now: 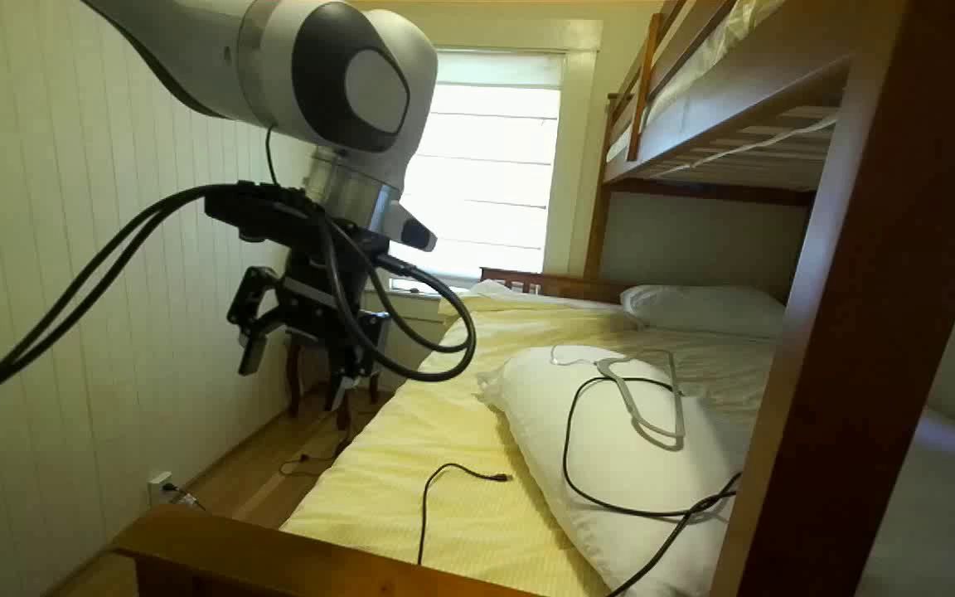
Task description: Remove the cable from the pillow
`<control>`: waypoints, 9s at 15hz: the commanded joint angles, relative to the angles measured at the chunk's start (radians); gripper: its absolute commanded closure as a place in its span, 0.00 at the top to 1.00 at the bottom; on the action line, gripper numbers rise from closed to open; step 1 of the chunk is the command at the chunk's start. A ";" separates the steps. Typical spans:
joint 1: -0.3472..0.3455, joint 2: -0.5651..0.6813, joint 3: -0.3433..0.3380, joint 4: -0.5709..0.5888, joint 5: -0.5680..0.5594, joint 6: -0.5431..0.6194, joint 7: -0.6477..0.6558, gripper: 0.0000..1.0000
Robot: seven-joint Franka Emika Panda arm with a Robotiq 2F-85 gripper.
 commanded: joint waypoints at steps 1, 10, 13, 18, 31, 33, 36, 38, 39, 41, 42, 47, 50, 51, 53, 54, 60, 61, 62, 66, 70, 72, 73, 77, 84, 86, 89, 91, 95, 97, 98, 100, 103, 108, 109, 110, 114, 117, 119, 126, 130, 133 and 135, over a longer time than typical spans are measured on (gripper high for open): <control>-0.016 0.001 0.014 0.002 0.007 -0.003 -0.008 1.00; -0.097 0.066 -0.024 0.023 -0.003 0.218 0.054 1.00; -0.162 0.126 -0.038 0.051 -0.057 0.417 0.064 1.00; -0.243 0.287 -0.001 0.129 -0.164 0.639 0.222 1.00; -0.298 0.420 0.005 0.173 -0.332 0.864 0.364 1.00; -0.331 0.473 0.011 0.209 -0.464 0.952 0.384 1.00; -0.450 0.559 0.078 0.298 -0.709 1.007 0.512 1.00; -0.478 0.617 0.096 0.369 -0.870 0.994 0.607 1.00; -0.470 0.648 0.092 0.401 -0.949 0.981 0.662 1.00; -0.449 0.701 0.085 0.443 -1.063 0.960 0.741 1.00; -0.439 0.728 0.084 0.460 -1.098 0.955 0.771 1.00; -0.400 0.850 0.071 0.542 -1.247 0.951 0.878 1.00; -0.398 0.907 0.063 0.585 -1.306 0.985 0.900 1.00; -0.399 0.922 0.061 0.593 -1.324 0.988 0.906 1.00; -0.398 0.950 0.052 0.617 -1.378 0.998 0.926 0.92; -0.397 0.960 0.046 0.627 -1.413 1.003 0.946 0.85; -0.403 0.994 0.035 0.655 -1.517 1.004 1.042 0.36; -0.403 0.995 0.038 0.654 -1.514 1.002 1.050 0.28; -0.403 0.992 0.041 0.650 -1.515 0.998 1.059 0.22; -0.395 0.973 0.051 0.643 -1.505 0.988 1.074 0.00; -0.384 0.950 0.055 0.647 -1.499 0.981 1.077 0.01; -0.376 0.932 0.060 0.662 -1.511 0.995 1.069 0.01; -0.371 0.926 0.066 0.674 -1.515 1.008 1.040 0.01; -0.343 0.931 0.106 0.745 -1.479 0.988 0.813 0.01; -0.321 0.951 0.142 0.814 -1.477 0.982 0.613 0.05; -0.321 0.960 0.142 0.826 -1.477 0.981 0.598 0.05; -0.321 0.968 0.142 0.833 -1.477 0.981 0.594 0.01; -0.313 1.031 0.114 0.925 -1.599 1.015 0.595 0.01; -0.323 1.167 0.119 1.137 -1.651 1.063 0.435 0.01; -0.327 1.237 0.128 1.235 -1.625 1.094 0.314 0.01; -0.327 1.276 0.135 1.284 -1.614 1.116 0.256 0.01; -0.289 1.351 0.087 1.376 -1.544 1.194 0.129 0.01; -0.328 1.467 0.150 1.508 -1.510 1.283 -0.054 0.01; -0.350 1.644 0.197 1.716 -1.482 1.439 -0.303 0.01; -0.336 1.536 0.173 1.557 -1.505 1.373 -0.207 0.05; -0.340 1.565 0.177 1.593 -1.504 1.398 -0.232 0.05; -0.344 1.608 0.184 1.656 -1.504 1.414 -0.260 0.05; -0.358 1.655 0.209 1.684 -1.498 1.477 -0.318 0.01; -0.368 1.666 0.235 1.667 -1.485 1.515 -0.385 0.01; -0.435 1.686 0.375 1.609 -1.448 1.513 -0.669 0.32; -0.482 1.631 0.491 1.511 -1.386 1.435 -0.790 0.58; -0.534 1.567 0.619 1.399 -1.310 1.303 -0.887 0.80; -0.568 1.535 0.692 1.361 -1.255 1.192 -0.942 0.92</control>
